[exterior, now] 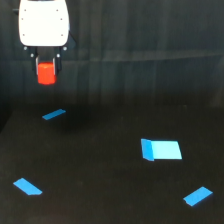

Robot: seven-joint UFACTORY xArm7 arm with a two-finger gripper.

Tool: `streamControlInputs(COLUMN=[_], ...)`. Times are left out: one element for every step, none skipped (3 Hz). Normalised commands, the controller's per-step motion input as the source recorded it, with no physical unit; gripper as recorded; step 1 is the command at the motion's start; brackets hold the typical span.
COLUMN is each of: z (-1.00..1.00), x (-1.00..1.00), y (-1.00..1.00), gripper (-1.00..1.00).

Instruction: Pick up the red object from the table

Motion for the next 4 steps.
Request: streamControlInputs(z=[0.16, 0.14, 0.07, 0.1], x=[0.03, -0.03, 0.01, 0.04], y=[0.03, 0.01, -0.05, 0.0], gripper=[-0.65, -0.79, -0.58, -0.51])
